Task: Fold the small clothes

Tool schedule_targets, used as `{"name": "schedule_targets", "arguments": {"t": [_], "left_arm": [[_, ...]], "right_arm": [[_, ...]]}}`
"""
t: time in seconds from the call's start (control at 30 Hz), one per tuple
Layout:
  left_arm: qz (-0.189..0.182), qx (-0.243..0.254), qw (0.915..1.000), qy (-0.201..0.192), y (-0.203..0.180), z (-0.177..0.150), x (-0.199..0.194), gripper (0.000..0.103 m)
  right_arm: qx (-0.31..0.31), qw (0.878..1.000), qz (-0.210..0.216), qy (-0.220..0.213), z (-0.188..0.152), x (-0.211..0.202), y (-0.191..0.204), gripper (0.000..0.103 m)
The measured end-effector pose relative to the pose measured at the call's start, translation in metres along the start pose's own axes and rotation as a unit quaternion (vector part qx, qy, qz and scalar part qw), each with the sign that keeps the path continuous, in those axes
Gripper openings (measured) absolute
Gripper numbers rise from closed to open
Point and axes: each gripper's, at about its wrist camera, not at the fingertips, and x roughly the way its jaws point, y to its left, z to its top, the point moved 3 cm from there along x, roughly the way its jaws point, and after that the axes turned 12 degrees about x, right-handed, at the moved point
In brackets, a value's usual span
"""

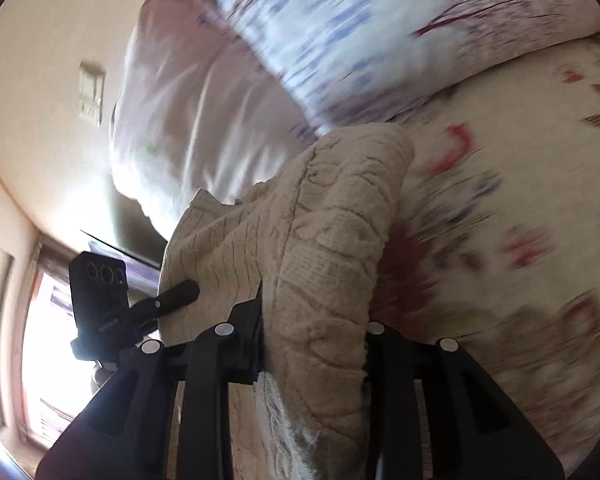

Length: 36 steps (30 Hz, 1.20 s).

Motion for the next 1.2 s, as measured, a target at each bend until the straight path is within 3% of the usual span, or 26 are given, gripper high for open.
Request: {"name": "schedule_targets", "arguments": {"t": [0.1, 0.13, 0.2, 0.3, 0.4, 0.57, 0.63, 0.67, 0.7, 0.73, 0.8, 0.9, 0.97, 1.03, 1.2], "left_arm": [[0.009, -0.043, 0.9988, 0.02, 0.043, -0.02, 0.002, 0.042], [0.007, -0.06, 0.9978, 0.026, 0.055, -0.026, 0.009, 0.049], [-0.016, -0.092, 0.9957, 0.005, 0.071, -0.037, 0.016, 0.056], [0.007, -0.072, 0.9973, -0.008, 0.064, -0.038, 0.011, 0.059], [0.037, -0.044, 0.9982, -0.016, 0.053, -0.031, 0.005, 0.064], [0.041, -0.072, 0.9961, -0.028, 0.071, -0.011, 0.004, 0.065], [0.046, -0.079, 0.9953, -0.033, 0.084, -0.005, 0.004, 0.065], [0.05, -0.08, 0.995, -0.034, 0.089, 0.0, 0.005, 0.061], [0.052, -0.08, 0.9949, -0.033, 0.093, 0.006, 0.01, 0.041], [0.048, -0.078, 0.9954, -0.027, 0.094, 0.01, 0.014, 0.025], [0.051, -0.066, 0.996, -0.033, 0.091, 0.019, 0.018, 0.013], [0.049, -0.036, 0.9956, -0.071, 0.089, 0.022, 0.005, 0.007], [0.077, -0.044, 0.9939, -0.066, 0.1, 0.019, 0.006, 0.005], [0.081, -0.057, 0.9935, -0.056, 0.11, 0.016, 0.013, 0.005], [0.112, -0.034, 0.992, -0.047, 0.101, 0.014, 0.022, 0.008]], "right_arm": [[-0.002, 1.0, -0.03, -0.004, -0.018, 0.024, 0.001, 0.028], [-0.002, 0.999, -0.047, -0.011, -0.02, 0.029, -0.001, 0.029], [0.012, 0.999, -0.048, -0.009, -0.02, 0.032, -0.006, 0.034], [0.024, 0.998, -0.053, 0.005, -0.016, 0.024, -0.007, 0.047], [0.044, 0.998, -0.037, -0.015, -0.001, 0.003, -0.009, 0.054], [0.083, 0.996, -0.021, -0.02, 0.029, -0.002, -0.025, 0.055], [0.087, 0.996, -0.015, -0.015, 0.038, 0.01, -0.024, 0.049], [0.083, 0.996, -0.012, -0.012, 0.04, 0.015, -0.023, 0.034], [0.075, 0.997, -0.014, -0.011, 0.042, 0.02, -0.021, 0.019], [0.054, 0.998, -0.024, -0.021, 0.044, 0.021, -0.016, 0.013], [0.015, 0.998, -0.019, -0.054, 0.044, 0.01, -0.004, 0.01], [-0.034, 0.994, -0.027, -0.103, 0.04, -0.009, 0.007, 0.01], [-0.028, 0.993, -0.063, -0.096, 0.041, -0.003, -0.002, 0.009], [0.001, 0.992, -0.099, -0.076, 0.041, 0.013, -0.019, 0.009], [0.013, 0.989, -0.131, -0.069, 0.041, 0.023, -0.022, 0.013]]}}
